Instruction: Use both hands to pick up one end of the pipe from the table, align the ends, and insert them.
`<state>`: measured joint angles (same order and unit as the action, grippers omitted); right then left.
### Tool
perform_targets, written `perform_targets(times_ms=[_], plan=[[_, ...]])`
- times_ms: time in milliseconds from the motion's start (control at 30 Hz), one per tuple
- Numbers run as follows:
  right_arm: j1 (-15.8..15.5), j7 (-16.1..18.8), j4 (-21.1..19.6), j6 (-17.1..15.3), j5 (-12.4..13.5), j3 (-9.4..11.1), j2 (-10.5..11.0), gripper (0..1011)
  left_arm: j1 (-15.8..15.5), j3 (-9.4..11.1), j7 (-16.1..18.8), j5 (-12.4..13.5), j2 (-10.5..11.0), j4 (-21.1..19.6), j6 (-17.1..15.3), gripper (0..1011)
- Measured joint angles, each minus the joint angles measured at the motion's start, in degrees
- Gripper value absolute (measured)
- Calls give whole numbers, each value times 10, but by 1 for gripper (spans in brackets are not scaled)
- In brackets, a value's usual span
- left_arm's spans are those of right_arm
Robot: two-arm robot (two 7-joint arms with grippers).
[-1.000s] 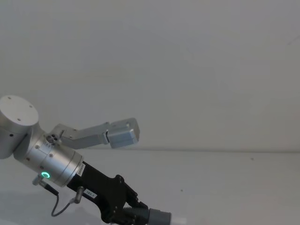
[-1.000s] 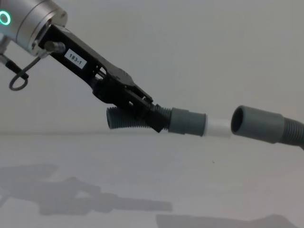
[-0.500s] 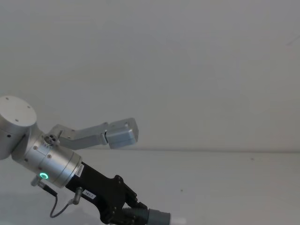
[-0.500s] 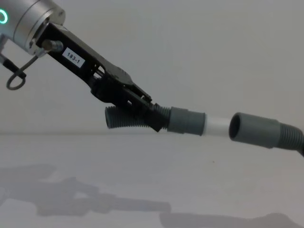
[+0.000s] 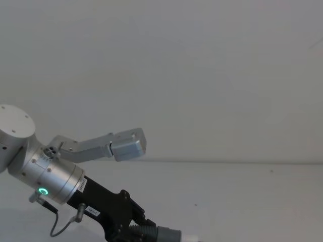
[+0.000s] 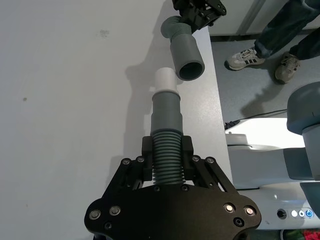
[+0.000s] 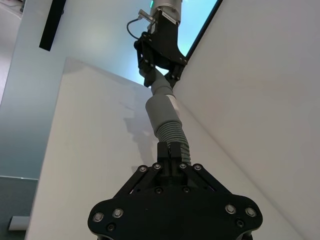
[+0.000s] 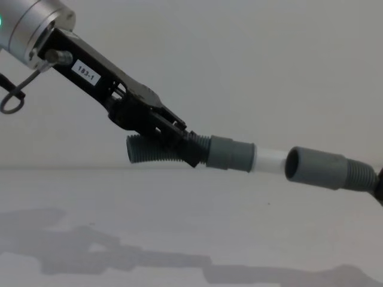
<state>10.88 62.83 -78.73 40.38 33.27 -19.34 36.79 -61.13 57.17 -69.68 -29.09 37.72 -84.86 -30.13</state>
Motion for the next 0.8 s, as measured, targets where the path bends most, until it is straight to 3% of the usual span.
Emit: perform_targets(times_ms=[800], plan=[[11, -9, 12, -3, -4, -12, 2, 15, -2, 8, 11, -10, 19, -21, -16, 294]])
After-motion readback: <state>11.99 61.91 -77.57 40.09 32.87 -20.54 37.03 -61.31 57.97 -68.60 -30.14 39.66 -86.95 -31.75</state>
